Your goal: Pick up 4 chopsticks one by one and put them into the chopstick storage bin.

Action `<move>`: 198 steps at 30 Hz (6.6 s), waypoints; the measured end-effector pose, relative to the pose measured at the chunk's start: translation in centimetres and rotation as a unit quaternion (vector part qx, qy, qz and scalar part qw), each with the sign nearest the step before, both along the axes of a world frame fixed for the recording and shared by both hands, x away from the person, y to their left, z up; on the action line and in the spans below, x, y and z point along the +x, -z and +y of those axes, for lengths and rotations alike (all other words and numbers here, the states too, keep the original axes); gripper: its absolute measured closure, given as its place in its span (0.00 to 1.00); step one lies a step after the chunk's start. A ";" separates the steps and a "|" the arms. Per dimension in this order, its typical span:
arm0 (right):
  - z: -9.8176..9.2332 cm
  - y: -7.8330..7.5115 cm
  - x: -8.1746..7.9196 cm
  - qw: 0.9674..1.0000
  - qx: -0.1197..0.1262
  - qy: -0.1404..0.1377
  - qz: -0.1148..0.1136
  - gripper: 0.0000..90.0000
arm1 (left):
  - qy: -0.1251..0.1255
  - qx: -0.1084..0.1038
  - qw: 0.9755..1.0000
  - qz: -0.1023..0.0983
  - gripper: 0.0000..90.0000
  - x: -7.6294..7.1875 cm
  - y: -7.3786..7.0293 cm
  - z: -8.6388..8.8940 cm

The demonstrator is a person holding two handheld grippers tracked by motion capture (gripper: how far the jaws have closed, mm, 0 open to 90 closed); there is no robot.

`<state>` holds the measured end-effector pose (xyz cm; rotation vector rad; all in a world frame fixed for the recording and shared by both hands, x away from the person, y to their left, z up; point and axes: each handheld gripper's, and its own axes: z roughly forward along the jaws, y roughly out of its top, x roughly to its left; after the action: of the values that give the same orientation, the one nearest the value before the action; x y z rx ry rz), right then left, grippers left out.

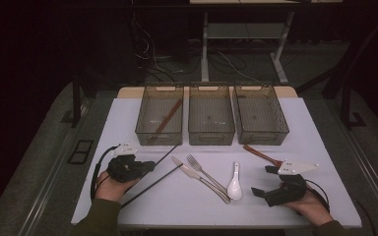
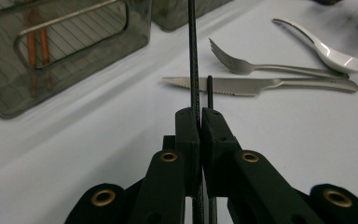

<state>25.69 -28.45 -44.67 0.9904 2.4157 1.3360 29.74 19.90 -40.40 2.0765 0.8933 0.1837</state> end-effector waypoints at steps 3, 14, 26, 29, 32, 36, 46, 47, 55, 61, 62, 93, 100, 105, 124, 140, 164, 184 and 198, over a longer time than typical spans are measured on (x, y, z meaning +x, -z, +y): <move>0.0 0.0 0.0 1.000 0.001 0.001 -0.001 0.03 | 0.002 0.000 1.000 -0.005 0.94 0.3 -0.3 -0.1; 0.0 0.0 -0.1 1.000 0.001 0.002 -0.002 0.03 | 0.004 -0.007 1.000 -0.011 0.94 1.2 -1.0 -0.5; -0.1 0.0 -0.1 1.000 0.002 0.006 0.001 0.03 | -0.002 -0.018 1.000 -0.020 0.94 2.9 -2.0 -0.6; -0.1 0.0 -0.1 1.000 0.001 0.007 0.001 0.03 | -0.005 -0.022 1.000 -0.022 0.94 3.4 -2.2 -0.6; -0.1 0.0 0.0 1.000 0.001 0.006 0.001 0.03 | -0.009 -0.029 0.999 -0.022 0.94 4.0 -2.4 -0.6; -0.1 0.0 0.0 1.000 0.002 0.008 0.001 0.03 | -0.013 -0.034 0.999 -0.025 0.94 4.9 -3.0 -0.7; -0.1 0.0 0.0 1.000 0.003 0.008 0.002 0.03 | -0.025 -0.036 0.998 -0.037 0.94 7.0 -4.6 -1.1; -0.1 0.0 -0.1 1.000 0.003 0.008 0.002 0.03 | -0.027 -0.038 0.998 -0.039 0.94 7.3 -4.8 -1.1; -0.2 0.0 -0.1 1.000 0.004 0.008 0.003 0.03 | -0.037 -0.030 0.998 -0.050 0.94 9.2 -5.8 -1.6; -0.2 0.0 -0.1 1.000 0.005 0.008 0.002 0.03 | -0.050 -0.028 0.997 -0.055 0.94 11.0 -6.1 -1.6; -0.2 0.0 0.0 1.000 0.005 0.008 0.002 0.03 | -0.053 -0.028 0.997 -0.055 0.94 11.3 -6.2 -1.6; -0.3 -0.1 -0.1 1.000 0.011 0.008 0.003 0.03 | -0.141 0.007 0.989 -0.039 0.94 19.2 -3.5 -2.4; -0.3 -0.1 -0.1 1.000 0.012 0.007 0.002 0.03 | -0.152 0.020 0.988 -0.020 0.94 19.6 -2.6 -2.6; -0.3 -0.1 -0.1 1.000 0.011 0.006 0.003 0.03 | -0.155 0.028 0.988 -0.006 0.94 19.8 -2.0 -2.6; -0.3 0.0 0.0 1.000 0.009 0.006 0.003 0.03 | -0.130 0.016 0.991 -0.031 0.54 19.0 -3.4 -2.8; -0.2 0.0 -0.1 1.000 0.007 0.006 0.004 0.03 | -0.066 -0.001 0.997 -0.043 0.39 15.8 -5.1 -3.0; -0.2 0.0 -0.1 1.000 0.007 0.007 0.004 0.03 | -0.005 0.006 0.999 -0.050 0.21 8.1 -4.1 -3.3; -0.2 0.0 0.0 1.000 0.008 0.008 0.003 0.03 | 0.008 0.004 0.998 -0.066 0.17 2.1 -0.7 -2.6; -0.2 0.0 -0.1 1.000 0.008 0.009 0.004 0.03 | 0.013 0.013 0.997 -0.073 0.24 -1.6 1.5 -1.7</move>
<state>25.61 -28.65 -44.70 1.0197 2.4005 1.3493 28.13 18.24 -41.93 2.0688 0.7782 0.3289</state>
